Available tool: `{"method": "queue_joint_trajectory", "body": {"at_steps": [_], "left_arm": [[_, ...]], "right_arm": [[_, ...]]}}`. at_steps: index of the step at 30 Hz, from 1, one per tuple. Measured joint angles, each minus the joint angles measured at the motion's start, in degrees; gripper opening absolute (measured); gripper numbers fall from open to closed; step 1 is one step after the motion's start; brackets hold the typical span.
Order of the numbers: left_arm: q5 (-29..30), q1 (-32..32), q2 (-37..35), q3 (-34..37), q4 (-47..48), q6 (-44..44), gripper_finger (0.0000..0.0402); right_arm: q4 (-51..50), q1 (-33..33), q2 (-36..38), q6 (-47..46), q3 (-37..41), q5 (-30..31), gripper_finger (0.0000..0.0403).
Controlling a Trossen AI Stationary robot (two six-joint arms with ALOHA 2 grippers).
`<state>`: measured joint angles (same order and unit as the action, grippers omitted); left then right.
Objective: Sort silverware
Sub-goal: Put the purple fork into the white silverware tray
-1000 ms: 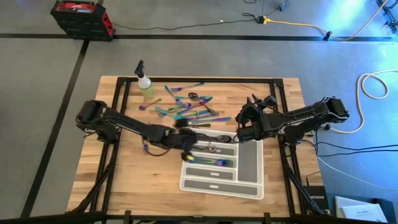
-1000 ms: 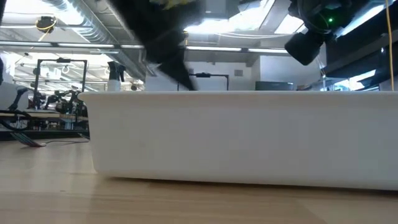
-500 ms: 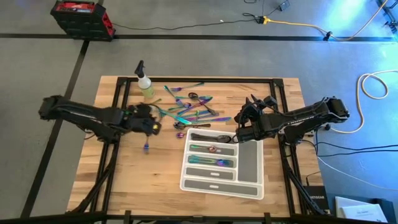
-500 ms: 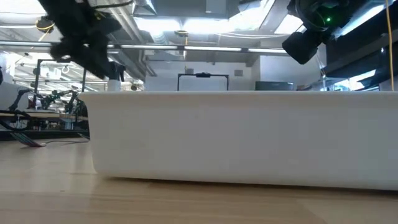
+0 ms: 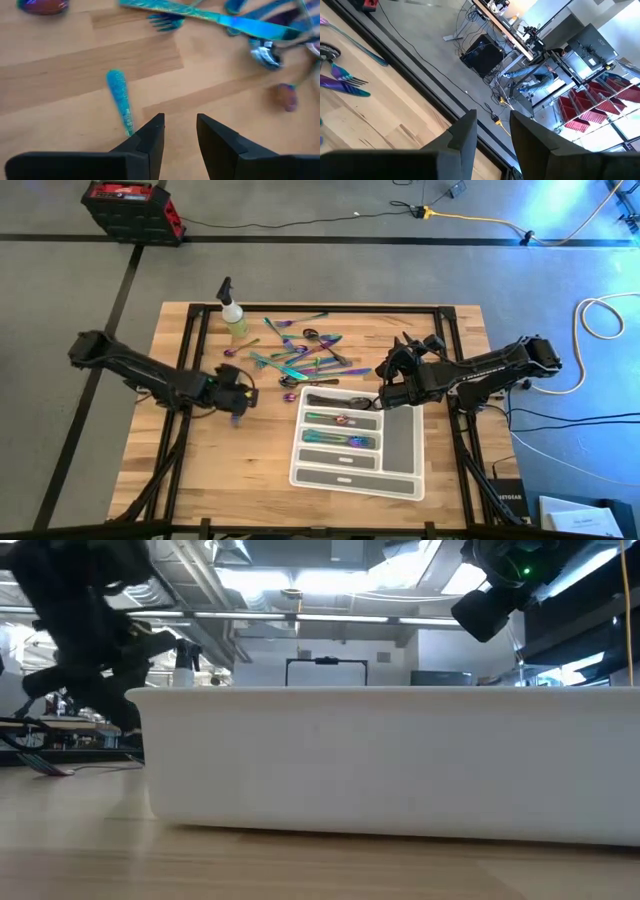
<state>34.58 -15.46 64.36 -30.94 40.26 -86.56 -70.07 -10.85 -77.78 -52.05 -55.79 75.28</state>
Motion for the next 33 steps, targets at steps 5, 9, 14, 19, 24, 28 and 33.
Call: {"method": "queue_joint_trajectory", "body": {"at_steps": [5, 9, 14, 19, 24, 28, 33], "left_arm": [[3.5, -3.8, 2.7, 1.1, 2.1, -8.4, 0.0100], [3.0, -5.8, 5.5, 1.6, 3.1, -12.5, 0.0100], [2.9, -6.3, 8.7, 1.6, 3.3, -14.9, 0.0100], [-1.9, -6.3, 14.0, 1.6, 2.1, -15.9, 0.0100], [-2.1, -6.3, 17.3, 1.5, -1.6, -13.7, 0.0100], [-2.3, -7.2, 17.6, 1.1, -2.2, -13.5, 0.0078], [-3.3, -8.2, 16.5, -1.0, -1.4, -13.3, 0.0010]], "right_arm": [[0.0, 0.0, 0.0, 0.0, 0.0, -0.3, 0.0101], [0.0, 0.0, 0.0, 0.0, 0.0, -0.3, 0.0101], [0.8, 0.0, 0.0, 0.0, 0.0, -0.2, 0.0101], [1.3, 0.0, 0.0, 0.0, 0.0, -0.1, 0.0101], [1.3, 0.0, 0.0, 0.0, 0.0, 0.1, 0.0101], [1.4, 0.0, 0.0, 0.0, 0.0, 0.1, 0.0101], [1.6, 0.0, 0.0, 0.0, 0.0, 0.1, 0.0101]]}}
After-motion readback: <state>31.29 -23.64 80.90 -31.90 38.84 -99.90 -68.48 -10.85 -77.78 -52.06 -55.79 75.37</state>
